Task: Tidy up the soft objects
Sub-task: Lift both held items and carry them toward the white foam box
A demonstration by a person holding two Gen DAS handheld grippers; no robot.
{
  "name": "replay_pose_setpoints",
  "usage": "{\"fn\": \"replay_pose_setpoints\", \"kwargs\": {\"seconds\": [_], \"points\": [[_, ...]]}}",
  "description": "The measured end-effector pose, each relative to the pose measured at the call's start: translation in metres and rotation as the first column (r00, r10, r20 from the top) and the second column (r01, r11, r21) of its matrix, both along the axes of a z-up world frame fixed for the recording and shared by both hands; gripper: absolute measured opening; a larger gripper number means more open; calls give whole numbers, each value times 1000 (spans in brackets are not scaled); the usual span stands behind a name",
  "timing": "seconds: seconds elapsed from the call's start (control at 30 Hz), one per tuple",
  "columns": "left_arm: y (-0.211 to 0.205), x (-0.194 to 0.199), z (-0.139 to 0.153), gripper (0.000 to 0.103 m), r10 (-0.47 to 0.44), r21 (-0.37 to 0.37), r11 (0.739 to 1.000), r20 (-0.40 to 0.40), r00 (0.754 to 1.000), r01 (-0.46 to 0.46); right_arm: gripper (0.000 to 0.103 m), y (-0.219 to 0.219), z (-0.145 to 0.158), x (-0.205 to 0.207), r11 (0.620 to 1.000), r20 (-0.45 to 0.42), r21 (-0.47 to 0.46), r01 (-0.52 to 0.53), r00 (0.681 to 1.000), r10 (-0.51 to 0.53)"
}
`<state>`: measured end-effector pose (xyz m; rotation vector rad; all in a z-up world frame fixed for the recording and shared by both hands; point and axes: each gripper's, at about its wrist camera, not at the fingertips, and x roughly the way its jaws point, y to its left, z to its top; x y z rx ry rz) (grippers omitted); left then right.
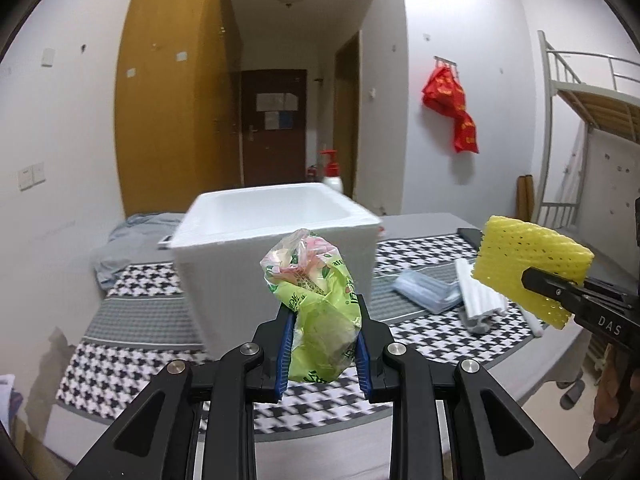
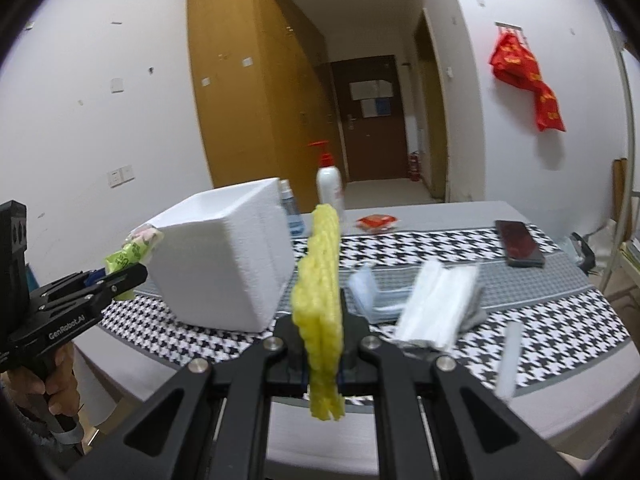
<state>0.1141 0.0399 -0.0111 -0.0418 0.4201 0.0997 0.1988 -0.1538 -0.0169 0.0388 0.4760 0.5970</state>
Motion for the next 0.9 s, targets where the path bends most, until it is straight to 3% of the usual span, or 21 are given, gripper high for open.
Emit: {"fn": "replay_pose_setpoints", "kwargs": {"seconds": [0.9], "points": [[76, -51, 10, 28, 200, 1, 980, 36, 979, -200, 12, 100, 19, -17, 969, 59, -42, -243, 968, 245]]}}
